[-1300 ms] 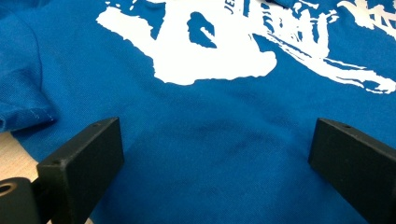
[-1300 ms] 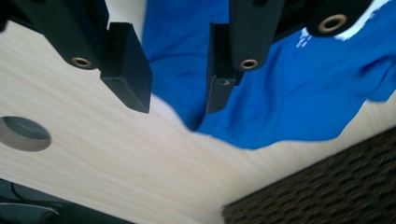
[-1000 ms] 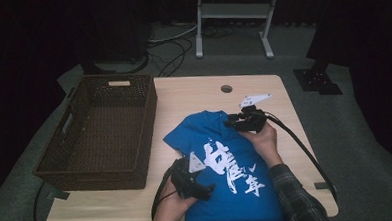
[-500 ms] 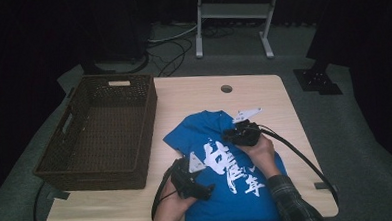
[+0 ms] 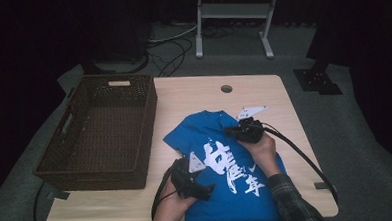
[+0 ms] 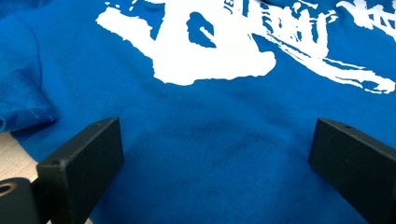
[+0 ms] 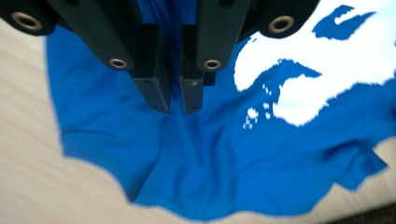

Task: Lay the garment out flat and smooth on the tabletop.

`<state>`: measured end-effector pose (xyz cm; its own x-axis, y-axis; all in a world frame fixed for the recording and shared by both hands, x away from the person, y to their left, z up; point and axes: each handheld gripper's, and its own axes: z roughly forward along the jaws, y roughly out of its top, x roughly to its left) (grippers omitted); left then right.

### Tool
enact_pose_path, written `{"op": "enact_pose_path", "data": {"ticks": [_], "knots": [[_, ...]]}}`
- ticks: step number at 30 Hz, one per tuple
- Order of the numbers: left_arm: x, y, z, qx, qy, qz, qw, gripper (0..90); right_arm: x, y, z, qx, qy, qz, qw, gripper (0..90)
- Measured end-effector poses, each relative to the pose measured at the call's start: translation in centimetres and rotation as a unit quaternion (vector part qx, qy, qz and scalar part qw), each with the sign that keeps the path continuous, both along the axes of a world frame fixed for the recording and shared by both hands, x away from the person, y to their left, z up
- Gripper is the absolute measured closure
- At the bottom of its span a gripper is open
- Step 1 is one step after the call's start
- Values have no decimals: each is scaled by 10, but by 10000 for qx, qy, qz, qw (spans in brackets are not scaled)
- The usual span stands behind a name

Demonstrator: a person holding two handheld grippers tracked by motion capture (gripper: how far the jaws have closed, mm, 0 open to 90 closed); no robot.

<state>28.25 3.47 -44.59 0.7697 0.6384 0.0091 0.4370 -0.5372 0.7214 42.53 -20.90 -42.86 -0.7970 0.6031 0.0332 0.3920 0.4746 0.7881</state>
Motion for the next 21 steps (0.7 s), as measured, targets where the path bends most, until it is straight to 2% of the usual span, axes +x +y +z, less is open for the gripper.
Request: {"op": "enact_pose_path", "data": {"ticks": [6,14,18,21], "knots": [[0,0,0,0,0,-2,10000,24,4,-17,20,115,-187,-235,9995,832],[0,0,0,7,1,-6,10000,23,22,-47,37,-21,-313,-665,9973,836],[0,0,0,10,1,-8,10000,24,35,-61,41,-136,-296,-879,9956,835],[0,0,0,-6,-5,-1,10000,24,46,-73,38,-147,-180,-1087,9938,833]]}}
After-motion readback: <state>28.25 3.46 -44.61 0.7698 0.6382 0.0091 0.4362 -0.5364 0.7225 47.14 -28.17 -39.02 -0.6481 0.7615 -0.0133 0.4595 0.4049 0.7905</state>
